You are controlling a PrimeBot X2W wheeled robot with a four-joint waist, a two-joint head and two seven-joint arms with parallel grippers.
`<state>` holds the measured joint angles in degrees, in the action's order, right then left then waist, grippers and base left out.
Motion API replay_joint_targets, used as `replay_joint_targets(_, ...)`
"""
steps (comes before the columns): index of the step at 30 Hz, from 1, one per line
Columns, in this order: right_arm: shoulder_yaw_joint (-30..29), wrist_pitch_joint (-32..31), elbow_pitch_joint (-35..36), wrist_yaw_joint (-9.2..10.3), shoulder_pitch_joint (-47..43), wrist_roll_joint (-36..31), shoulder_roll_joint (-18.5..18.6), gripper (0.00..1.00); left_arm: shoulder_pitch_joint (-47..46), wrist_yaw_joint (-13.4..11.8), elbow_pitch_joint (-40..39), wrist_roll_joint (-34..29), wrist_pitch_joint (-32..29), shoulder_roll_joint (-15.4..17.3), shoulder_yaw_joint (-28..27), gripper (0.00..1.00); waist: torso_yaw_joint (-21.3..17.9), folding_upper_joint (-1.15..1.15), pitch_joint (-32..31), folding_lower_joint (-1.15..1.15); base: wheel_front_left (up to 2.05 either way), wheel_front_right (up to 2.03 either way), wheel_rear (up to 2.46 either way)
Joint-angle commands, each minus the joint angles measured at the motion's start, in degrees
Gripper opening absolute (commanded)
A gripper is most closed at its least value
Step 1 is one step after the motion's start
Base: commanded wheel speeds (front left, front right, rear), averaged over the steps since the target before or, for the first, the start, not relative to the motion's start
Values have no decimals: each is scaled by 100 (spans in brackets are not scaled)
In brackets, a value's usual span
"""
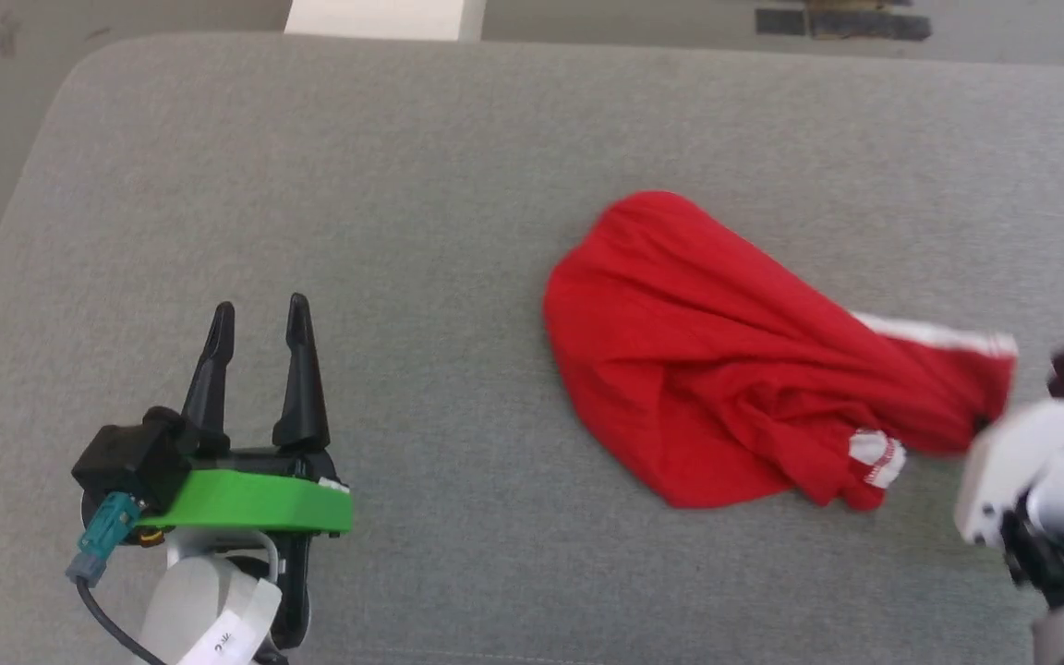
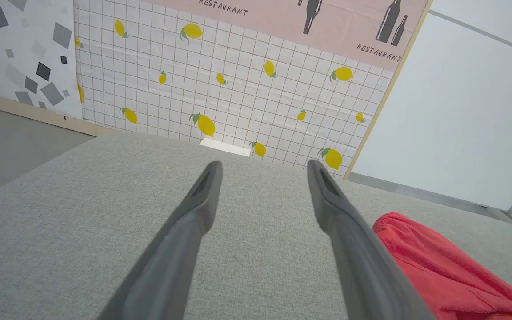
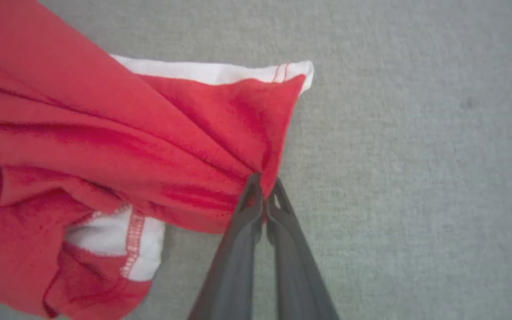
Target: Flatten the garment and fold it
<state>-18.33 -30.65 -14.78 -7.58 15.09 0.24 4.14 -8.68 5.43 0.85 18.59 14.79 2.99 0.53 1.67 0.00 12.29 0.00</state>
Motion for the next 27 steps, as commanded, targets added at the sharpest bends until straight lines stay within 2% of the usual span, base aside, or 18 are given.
replay_joint_targets(1, -187, -79, -41, 9, -136, 77, -47, 0, 85, 36, 18, -109, 20, -11, -15, 100, -190, 0, -183, 0, 0, 0, 0)
replay_joint_targets(2, -340, -150, -108, 9, -213, 149, -80, 0, 92, 46, 26, -123, 20, -11, -14, 100, -214, 0, -203, 0, 0, 0, 0)
replay_joint_targets(3, -424, -194, -167, 9, -263, 208, -97, 20, 99, 53, 37, -143, 20, -11, -8, 100, -232, 0, -226, 0, 0, 0, 0)
replay_joint_targets(4, -481, -207, -205, 9, -318, 261, -111, 82, 108, 62, 49, -161, 20, -11, -2, 100, -248, 0, -252, 0, 0, 0, 0)
replay_joint_targets(5, -530, -153, -191, 9, -349, 301, -117, 100, 117, 69, 59, -172, 20, -11, 4, 100, -258, 0, -271, 0, 0, 0, 0)
replay_joint_targets(8, -554, 264, -183, 9, -453, 636, -122, 100, 147, 87, 108, -199, 20, -11, 21, 100, -281, 0, -359, 0, 0, 0, 0)
replay_joint_targets(13, -410, 1531, -13, 9, -799, 1033, -124, 100, 161, 113, 222, -216, 20, -11, 121, 100, -304, 0, -480, 0, 0, 0, 0)
replay_joint_targets(16, -44, 2377, 292, 9, -1129, 1191, -125, 100, 47, 124, 340, -185, 20, -11, 347, 100, -332, 0, -505, 0, 0, 0, 0)
replay_joint_targets(20, 445, 3191, 706, 9, -1466, 1319, -125, 100, -374, 106, 773, -188, 20, -11, 818, 100, -438, 0, -422, 0, 0, 0, 0)
replay_joint_targets(24, 871, 3658, 1016, 9, -1562, 1375, -125, 100, -1098, -2, 1506, -130, -103, -11, 1300, 100, -611, 0, -272, 0, 0, 0, 0)
replay_joint_targets(27, 1141, 3839, 1142, 9, -1520, 1430, -125, 100, -1752, -119, 2086, -12, -523, -11, 1651, 100, -792, 0, -114, 0, 0, 0, 0)
